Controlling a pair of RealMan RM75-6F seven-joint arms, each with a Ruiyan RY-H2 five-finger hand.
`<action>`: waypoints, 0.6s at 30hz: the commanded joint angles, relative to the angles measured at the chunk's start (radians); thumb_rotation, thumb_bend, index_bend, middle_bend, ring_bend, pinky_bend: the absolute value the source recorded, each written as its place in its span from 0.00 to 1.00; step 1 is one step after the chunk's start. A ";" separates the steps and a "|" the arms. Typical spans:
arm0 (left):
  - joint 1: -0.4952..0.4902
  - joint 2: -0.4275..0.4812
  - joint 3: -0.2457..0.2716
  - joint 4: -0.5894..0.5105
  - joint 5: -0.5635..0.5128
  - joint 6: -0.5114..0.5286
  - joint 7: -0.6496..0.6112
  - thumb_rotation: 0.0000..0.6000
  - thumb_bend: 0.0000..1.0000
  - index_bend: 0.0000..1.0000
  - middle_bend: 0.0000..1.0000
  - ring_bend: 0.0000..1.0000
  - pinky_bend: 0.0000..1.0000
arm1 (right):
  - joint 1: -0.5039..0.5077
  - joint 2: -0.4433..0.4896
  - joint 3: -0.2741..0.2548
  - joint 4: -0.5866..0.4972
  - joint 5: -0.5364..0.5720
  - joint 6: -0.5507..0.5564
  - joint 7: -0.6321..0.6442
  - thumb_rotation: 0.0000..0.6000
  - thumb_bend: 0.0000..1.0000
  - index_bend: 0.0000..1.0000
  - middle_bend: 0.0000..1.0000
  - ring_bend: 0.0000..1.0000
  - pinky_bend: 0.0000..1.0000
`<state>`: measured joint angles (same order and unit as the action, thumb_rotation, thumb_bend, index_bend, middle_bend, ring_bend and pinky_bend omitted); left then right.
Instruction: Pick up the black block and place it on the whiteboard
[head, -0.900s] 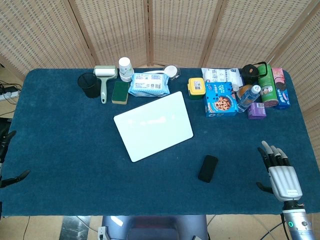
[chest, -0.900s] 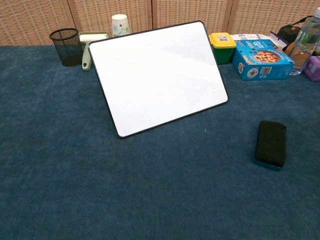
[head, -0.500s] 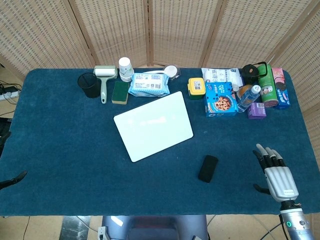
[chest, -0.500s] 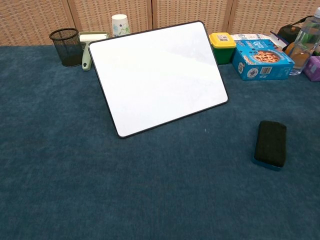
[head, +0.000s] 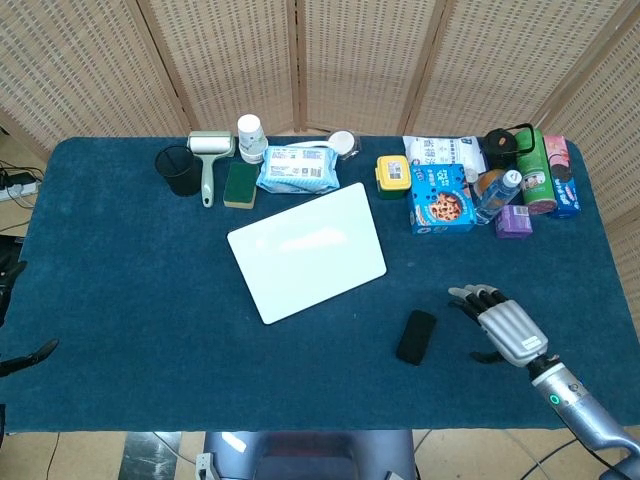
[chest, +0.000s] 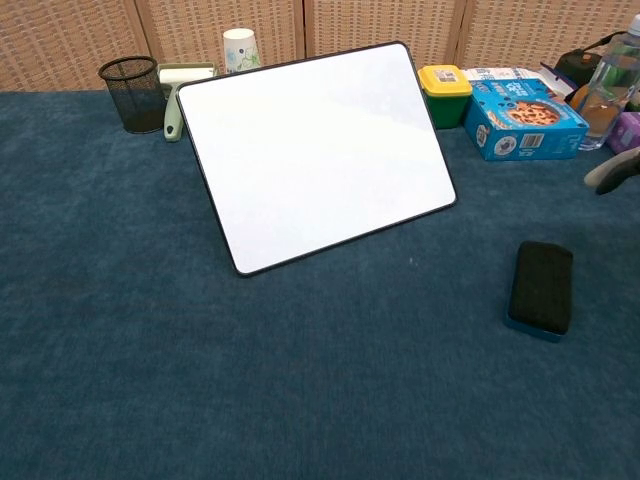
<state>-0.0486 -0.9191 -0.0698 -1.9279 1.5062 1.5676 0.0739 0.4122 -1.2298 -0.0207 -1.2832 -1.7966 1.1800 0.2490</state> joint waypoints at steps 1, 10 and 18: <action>-0.006 -0.005 -0.003 -0.003 -0.013 -0.010 0.016 1.00 0.10 0.00 0.00 0.00 0.03 | 0.065 -0.057 -0.030 0.110 -0.084 -0.003 0.077 1.00 0.00 0.22 0.18 0.16 0.17; -0.017 -0.011 -0.018 -0.016 -0.055 -0.027 0.046 1.00 0.11 0.00 0.00 0.00 0.03 | 0.131 -0.165 -0.094 0.312 -0.196 0.080 0.173 1.00 0.00 0.25 0.19 0.18 0.20; -0.029 -0.017 -0.025 -0.024 -0.077 -0.044 0.069 1.00 0.10 0.00 0.00 0.00 0.03 | 0.170 -0.213 -0.135 0.387 -0.246 0.130 0.172 1.00 0.00 0.26 0.20 0.18 0.21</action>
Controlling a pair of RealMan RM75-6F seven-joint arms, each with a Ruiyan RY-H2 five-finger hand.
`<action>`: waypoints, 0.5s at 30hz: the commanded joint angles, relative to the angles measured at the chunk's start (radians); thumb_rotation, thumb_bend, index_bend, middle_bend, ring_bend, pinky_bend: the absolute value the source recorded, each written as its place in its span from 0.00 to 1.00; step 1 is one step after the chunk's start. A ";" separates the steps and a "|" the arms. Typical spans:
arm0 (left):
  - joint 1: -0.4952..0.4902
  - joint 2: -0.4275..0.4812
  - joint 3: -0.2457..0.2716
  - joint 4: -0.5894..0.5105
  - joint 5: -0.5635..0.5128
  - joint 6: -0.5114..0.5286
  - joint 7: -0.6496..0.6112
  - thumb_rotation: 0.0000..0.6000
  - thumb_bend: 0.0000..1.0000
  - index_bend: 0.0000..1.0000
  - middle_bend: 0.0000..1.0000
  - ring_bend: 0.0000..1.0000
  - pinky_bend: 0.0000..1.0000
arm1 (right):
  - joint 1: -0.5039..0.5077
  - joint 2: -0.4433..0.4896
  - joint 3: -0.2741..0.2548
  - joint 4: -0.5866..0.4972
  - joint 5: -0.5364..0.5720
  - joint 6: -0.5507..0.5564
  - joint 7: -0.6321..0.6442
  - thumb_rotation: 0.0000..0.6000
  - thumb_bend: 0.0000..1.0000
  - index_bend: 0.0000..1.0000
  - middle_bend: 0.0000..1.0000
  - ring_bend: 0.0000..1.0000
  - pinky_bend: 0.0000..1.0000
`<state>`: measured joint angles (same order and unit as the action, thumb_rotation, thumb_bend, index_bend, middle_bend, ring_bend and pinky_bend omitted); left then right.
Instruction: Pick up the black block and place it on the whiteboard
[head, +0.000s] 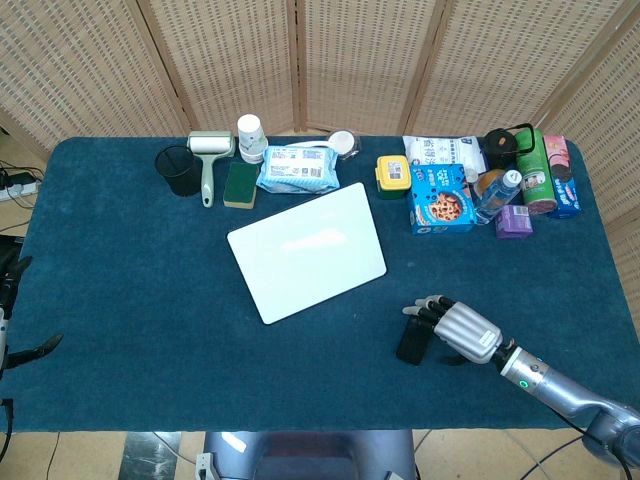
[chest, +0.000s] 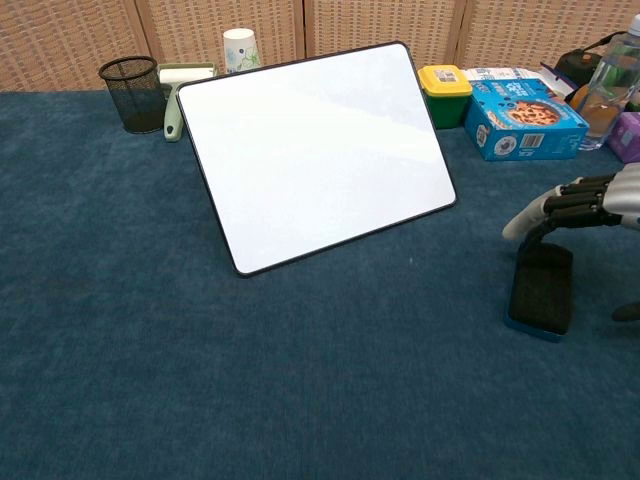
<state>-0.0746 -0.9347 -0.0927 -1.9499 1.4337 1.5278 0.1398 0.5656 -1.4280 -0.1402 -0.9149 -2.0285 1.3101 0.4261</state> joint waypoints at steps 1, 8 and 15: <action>-0.004 -0.001 -0.002 -0.003 -0.007 -0.006 0.005 1.00 0.10 0.00 0.00 0.00 0.03 | 0.021 -0.018 -0.019 0.024 -0.015 -0.004 -0.005 1.00 0.00 0.26 0.20 0.18 0.21; -0.004 -0.001 -0.002 -0.006 -0.007 -0.006 0.005 1.00 0.11 0.00 0.00 0.00 0.03 | 0.052 -0.047 -0.034 0.045 -0.021 -0.015 -0.024 1.00 0.00 0.27 0.21 0.19 0.22; -0.001 0.008 -0.001 -0.004 -0.005 -0.004 -0.021 1.00 0.11 0.00 0.00 0.00 0.03 | 0.080 -0.065 -0.065 0.049 -0.026 -0.039 -0.071 1.00 0.10 0.34 0.27 0.24 0.24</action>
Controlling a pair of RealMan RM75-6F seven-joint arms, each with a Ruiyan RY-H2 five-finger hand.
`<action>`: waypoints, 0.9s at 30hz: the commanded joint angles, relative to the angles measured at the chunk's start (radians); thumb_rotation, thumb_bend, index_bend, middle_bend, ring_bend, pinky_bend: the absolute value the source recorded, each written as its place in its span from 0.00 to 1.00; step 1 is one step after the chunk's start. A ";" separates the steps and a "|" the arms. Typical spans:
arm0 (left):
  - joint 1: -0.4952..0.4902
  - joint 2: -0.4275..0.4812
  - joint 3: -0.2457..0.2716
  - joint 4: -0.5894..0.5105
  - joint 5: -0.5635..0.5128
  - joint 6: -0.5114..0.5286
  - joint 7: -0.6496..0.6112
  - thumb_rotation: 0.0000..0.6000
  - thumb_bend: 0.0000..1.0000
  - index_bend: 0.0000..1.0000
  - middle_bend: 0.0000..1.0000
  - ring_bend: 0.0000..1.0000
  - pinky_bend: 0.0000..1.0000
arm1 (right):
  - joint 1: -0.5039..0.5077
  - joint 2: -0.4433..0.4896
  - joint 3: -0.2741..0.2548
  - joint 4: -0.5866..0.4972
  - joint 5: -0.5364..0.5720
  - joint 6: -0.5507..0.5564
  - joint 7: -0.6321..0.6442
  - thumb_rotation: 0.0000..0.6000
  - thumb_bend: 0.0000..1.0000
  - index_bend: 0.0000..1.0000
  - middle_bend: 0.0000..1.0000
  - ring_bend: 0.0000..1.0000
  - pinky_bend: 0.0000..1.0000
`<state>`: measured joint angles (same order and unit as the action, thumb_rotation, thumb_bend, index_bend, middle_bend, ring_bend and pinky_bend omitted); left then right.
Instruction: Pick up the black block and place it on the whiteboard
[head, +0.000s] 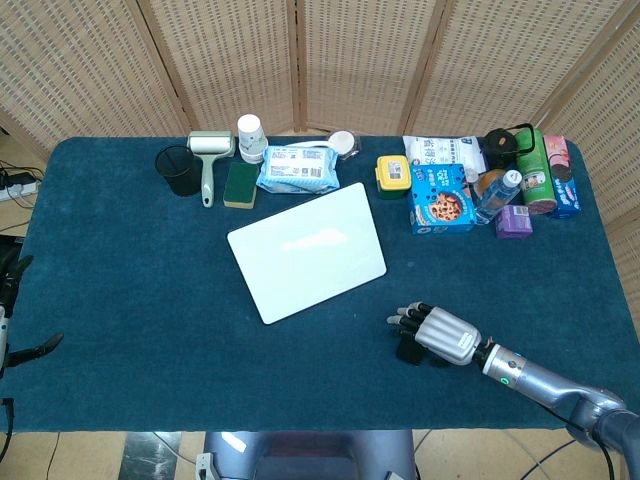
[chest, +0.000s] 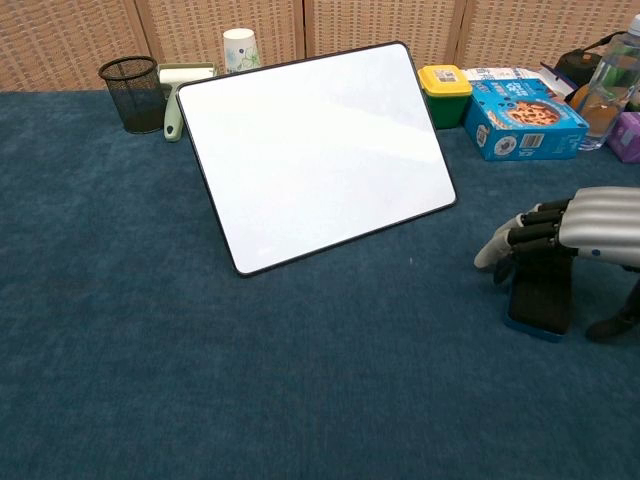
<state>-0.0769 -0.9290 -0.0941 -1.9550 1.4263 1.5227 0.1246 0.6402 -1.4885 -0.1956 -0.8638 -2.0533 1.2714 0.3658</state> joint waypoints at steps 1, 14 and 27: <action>0.001 0.003 0.001 0.003 0.004 0.001 -0.009 1.00 0.11 0.00 0.00 0.00 0.03 | 0.007 -0.007 -0.012 -0.004 0.000 -0.002 -0.014 1.00 0.13 0.35 0.28 0.25 0.25; 0.002 0.013 0.005 0.009 0.011 -0.002 -0.033 1.00 0.11 0.00 0.00 0.00 0.03 | -0.010 -0.040 0.002 0.022 0.048 0.099 -0.014 1.00 0.39 0.59 0.52 0.46 0.46; 0.001 0.014 0.008 0.006 0.014 -0.004 -0.033 1.00 0.11 0.00 0.00 0.00 0.03 | -0.008 -0.095 0.149 0.053 0.224 0.137 0.025 1.00 0.43 0.60 0.54 0.50 0.52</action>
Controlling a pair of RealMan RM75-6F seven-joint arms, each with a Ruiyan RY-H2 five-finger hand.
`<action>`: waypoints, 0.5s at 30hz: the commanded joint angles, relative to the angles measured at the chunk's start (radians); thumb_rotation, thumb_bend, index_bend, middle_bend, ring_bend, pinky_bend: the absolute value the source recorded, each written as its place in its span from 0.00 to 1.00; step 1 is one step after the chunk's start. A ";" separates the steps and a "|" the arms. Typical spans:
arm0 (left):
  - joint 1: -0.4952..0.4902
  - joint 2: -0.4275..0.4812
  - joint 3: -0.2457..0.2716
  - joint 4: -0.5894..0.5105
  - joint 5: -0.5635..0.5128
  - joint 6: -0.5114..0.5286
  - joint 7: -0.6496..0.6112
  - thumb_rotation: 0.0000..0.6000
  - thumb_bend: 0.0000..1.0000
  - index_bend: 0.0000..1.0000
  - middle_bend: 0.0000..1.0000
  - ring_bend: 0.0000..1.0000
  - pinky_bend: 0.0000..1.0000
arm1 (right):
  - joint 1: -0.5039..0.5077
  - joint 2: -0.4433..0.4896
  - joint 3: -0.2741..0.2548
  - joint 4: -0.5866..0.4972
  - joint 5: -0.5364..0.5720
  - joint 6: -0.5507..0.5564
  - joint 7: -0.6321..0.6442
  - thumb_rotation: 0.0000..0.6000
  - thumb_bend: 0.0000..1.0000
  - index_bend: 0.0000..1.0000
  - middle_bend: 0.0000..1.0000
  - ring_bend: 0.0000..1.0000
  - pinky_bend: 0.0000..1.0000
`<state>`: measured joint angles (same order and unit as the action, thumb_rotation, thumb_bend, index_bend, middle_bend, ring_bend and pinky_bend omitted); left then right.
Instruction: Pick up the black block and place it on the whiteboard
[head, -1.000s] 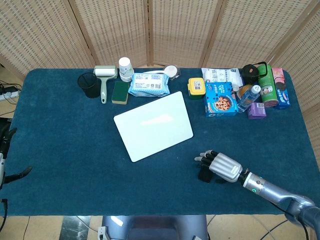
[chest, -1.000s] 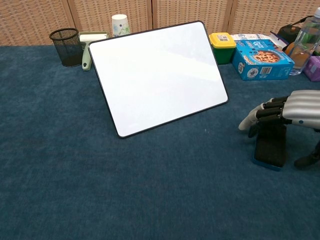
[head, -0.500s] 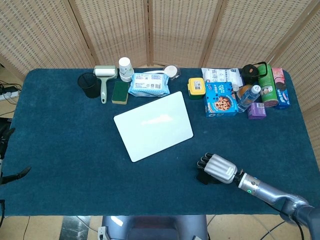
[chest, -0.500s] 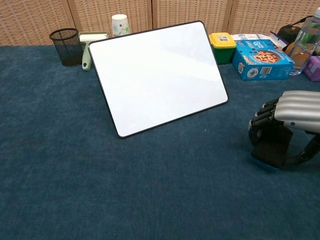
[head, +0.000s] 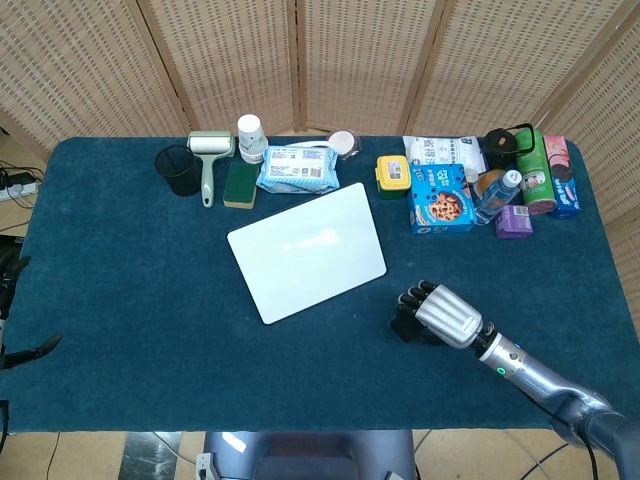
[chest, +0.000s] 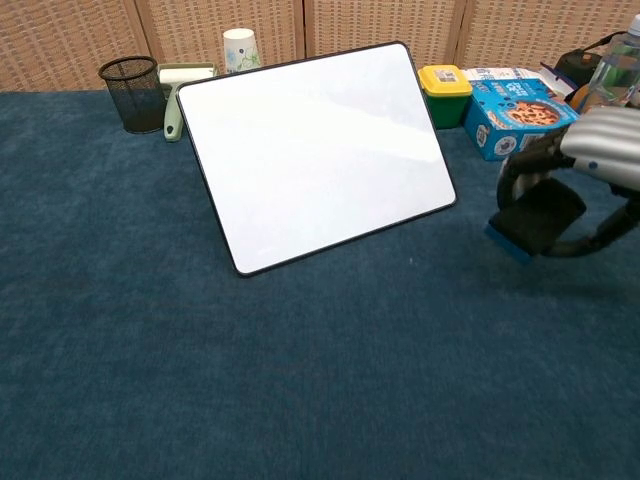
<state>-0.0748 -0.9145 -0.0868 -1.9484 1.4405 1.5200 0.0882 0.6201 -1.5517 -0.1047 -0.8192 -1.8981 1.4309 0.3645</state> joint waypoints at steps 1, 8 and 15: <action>-0.001 -0.001 0.001 -0.002 0.000 -0.002 0.006 1.00 0.11 0.00 0.00 0.00 0.03 | 0.016 -0.044 0.074 0.011 0.088 -0.029 0.034 1.00 0.43 0.60 0.54 0.50 0.52; -0.004 -0.004 0.003 -0.007 0.001 -0.007 0.020 1.00 0.10 0.00 0.00 0.00 0.03 | 0.045 -0.149 0.166 0.054 0.193 -0.064 0.038 1.00 0.43 0.62 0.55 0.52 0.54; -0.005 -0.001 0.001 -0.004 -0.004 -0.008 0.009 1.00 0.11 0.00 0.00 0.00 0.03 | 0.109 -0.253 0.246 0.092 0.250 -0.071 -0.046 1.00 0.42 0.62 0.55 0.52 0.54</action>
<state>-0.0799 -0.9158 -0.0856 -1.9532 1.4373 1.5122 0.0978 0.7092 -1.7814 0.1237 -0.7421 -1.6616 1.3622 0.3435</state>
